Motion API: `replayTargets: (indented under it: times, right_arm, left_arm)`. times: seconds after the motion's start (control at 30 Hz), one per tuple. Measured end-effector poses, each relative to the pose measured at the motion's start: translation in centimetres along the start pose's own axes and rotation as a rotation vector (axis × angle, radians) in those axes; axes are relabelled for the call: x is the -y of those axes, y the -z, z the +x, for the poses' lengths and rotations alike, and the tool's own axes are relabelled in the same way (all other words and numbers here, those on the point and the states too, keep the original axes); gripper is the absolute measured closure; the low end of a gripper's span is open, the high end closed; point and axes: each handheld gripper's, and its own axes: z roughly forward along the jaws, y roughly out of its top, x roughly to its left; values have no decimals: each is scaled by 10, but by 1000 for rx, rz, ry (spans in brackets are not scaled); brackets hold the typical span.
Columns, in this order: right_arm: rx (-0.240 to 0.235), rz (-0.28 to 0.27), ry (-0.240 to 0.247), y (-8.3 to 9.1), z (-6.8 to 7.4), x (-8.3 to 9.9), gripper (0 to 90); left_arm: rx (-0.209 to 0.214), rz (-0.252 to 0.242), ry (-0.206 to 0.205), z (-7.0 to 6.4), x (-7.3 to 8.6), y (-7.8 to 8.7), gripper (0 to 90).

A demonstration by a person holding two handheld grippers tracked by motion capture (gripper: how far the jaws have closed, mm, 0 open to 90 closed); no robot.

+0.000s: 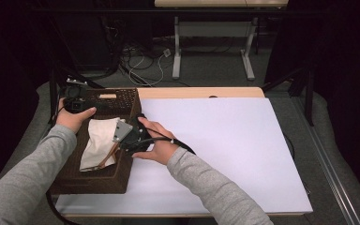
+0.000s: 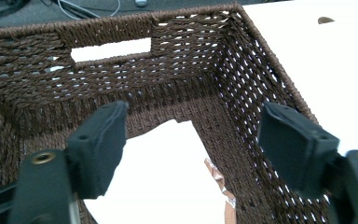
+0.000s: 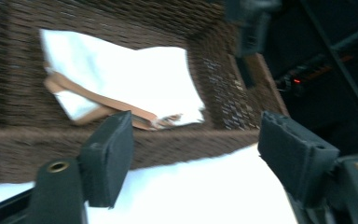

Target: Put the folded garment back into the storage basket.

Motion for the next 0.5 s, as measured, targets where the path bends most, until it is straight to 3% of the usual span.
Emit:
replayTargets:
  times: [0.1, 0.3, 0.4, 0.5]
  right_arm:
    - [25, -11, -57, 7, -8, 7, 207]
    - [-5, -24, -181, 19, -21, 23, 151]
    - [-2, -28, -215, 26, -25, 33, 146]
    - [-5, -21, -250, 32, -30, 43, 144]
  left_arm:
    - [-9, -6, -18, -8, 4, 1, 161]
    - [18, -6, -27, -27, 10, 4, 141]
    - [25, -19, -34, -35, 12, 6, 122]
    - [40, -36, -67, -52, 14, 11, 100]
